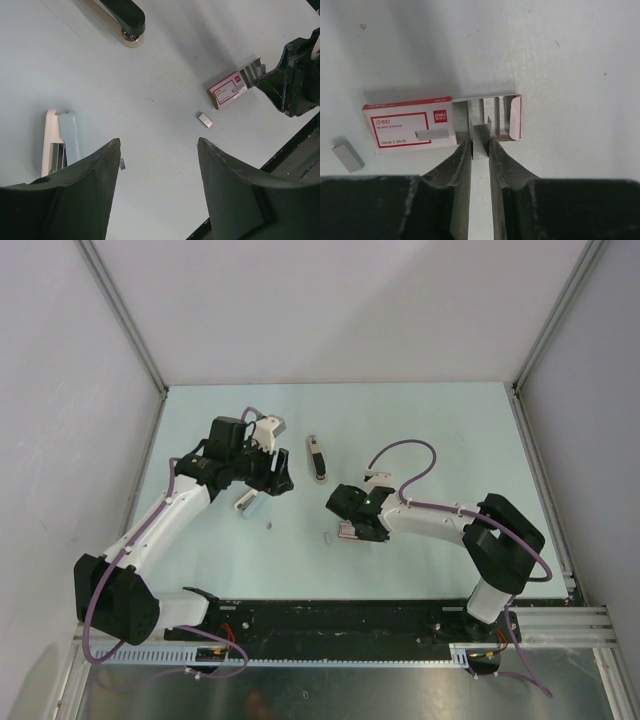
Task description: Unload the staples from the stapler
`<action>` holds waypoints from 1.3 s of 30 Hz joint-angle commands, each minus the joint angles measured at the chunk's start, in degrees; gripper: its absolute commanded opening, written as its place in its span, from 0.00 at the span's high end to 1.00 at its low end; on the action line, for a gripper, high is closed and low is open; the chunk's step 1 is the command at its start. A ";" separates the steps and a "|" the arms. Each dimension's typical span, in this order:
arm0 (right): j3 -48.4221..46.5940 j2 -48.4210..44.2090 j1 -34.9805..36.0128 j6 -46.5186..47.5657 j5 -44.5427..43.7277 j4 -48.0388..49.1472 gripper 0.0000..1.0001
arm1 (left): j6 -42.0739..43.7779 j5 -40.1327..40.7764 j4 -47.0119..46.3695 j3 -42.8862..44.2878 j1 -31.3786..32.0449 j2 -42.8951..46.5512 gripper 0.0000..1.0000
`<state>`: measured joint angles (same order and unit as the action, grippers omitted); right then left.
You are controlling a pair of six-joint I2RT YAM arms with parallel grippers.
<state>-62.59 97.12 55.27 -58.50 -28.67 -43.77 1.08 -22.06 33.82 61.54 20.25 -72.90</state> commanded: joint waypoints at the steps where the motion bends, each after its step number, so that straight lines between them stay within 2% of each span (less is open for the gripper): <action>1: -2.33 0.53 0.33 -1.56 -4.16 -2.67 1.00 | 2.43 -0.55 -0.17 0.07 0.45 0.82 0.32; 39: -2.28 2.41 -0.99 3.54 1.33 -0.81 1.00 | 2.44 -0.26 -0.21 0.07 0.61 1.90 0.33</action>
<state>-63.02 98.94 54.72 -55.33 -27.27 -44.69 1.08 -22.06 33.82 61.54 20.51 -72.86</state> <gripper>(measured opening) 0.216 0.667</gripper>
